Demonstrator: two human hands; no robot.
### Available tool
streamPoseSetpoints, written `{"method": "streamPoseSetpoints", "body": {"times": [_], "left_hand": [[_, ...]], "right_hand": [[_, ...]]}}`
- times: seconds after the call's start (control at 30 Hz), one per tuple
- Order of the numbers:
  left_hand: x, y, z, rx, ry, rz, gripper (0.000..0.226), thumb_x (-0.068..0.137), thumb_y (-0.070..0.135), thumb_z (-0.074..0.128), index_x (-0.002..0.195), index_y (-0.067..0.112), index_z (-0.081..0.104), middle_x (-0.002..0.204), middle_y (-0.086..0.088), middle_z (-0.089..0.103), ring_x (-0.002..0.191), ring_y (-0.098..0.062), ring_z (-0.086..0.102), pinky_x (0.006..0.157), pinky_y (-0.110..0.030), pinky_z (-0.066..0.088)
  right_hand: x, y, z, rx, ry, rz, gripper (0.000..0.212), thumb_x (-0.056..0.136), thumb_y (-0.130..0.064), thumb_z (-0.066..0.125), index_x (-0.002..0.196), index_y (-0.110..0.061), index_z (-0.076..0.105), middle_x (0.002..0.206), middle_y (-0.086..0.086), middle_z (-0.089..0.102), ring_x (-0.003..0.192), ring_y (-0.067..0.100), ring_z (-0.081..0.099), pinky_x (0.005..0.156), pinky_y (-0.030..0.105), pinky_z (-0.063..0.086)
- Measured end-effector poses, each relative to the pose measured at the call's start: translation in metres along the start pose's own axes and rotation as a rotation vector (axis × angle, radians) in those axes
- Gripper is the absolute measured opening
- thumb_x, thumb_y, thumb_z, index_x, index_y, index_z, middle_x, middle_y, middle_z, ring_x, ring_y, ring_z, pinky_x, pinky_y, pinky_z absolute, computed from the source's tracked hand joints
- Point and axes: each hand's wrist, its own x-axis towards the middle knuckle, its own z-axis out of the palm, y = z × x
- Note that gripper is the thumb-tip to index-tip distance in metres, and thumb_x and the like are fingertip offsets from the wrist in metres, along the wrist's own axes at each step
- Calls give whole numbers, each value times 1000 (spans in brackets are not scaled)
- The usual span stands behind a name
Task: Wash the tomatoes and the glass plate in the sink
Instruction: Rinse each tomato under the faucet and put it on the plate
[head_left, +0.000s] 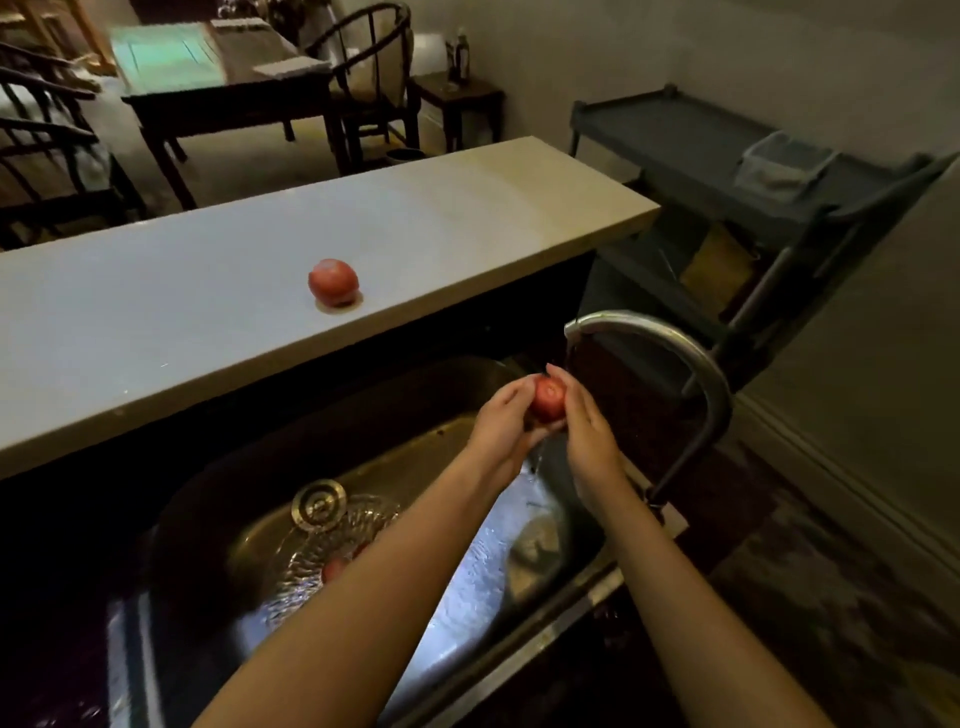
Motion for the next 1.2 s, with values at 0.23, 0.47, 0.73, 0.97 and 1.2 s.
{"method": "streamPoseSetpoints", "body": {"times": [0.23, 0.47, 0.73, 0.97, 1.2], "left_hand": [[20, -17, 0, 45, -3, 14, 29, 100, 18, 38, 123, 8, 54, 131, -18, 51, 117, -27, 55, 92, -36, 51], [28, -16, 4, 95, -7, 31, 31, 99, 21, 40, 124, 11, 55, 129, -14, 54, 117, -25, 55, 89, -33, 54], [39, -13, 23, 316, -11, 125, 35, 98, 29, 40, 124, 13, 56, 121, -15, 61, 114, -25, 57, 96, -39, 48], [52, 8, 34, 382, 139, 120, 27, 96, 21, 38, 81, 14, 59, 71, -1, 58, 65, -11, 55, 44, -17, 44], [53, 5, 46, 472, 66, 57, 37, 97, 27, 39, 118, -2, 49, 75, -4, 52, 64, -13, 51, 43, -20, 42]], "right_hand": [[12, 13, -11, 22, -30, 76, 33, 99, -42, 29, 124, -44, 50, 122, -14, 54, 107, -4, 52, 69, 5, 49], [24, 16, -18, -6, -6, 92, 36, 99, -43, 28, 130, -41, 45, 122, -12, 51, 109, 3, 52, 89, 21, 45], [45, 0, -11, -169, 19, 25, 23, 96, -41, 36, 115, -34, 47, 113, -1, 57, 101, 17, 57, 80, 31, 50], [55, -11, -9, -364, 10, 25, 26, 91, -54, 31, 100, -41, 51, 113, 4, 62, 99, 18, 61, 80, 33, 49], [63, -21, -6, -129, 217, 173, 27, 96, -40, 34, 99, -28, 58, 113, 12, 62, 104, 28, 60, 92, 43, 48]]}}
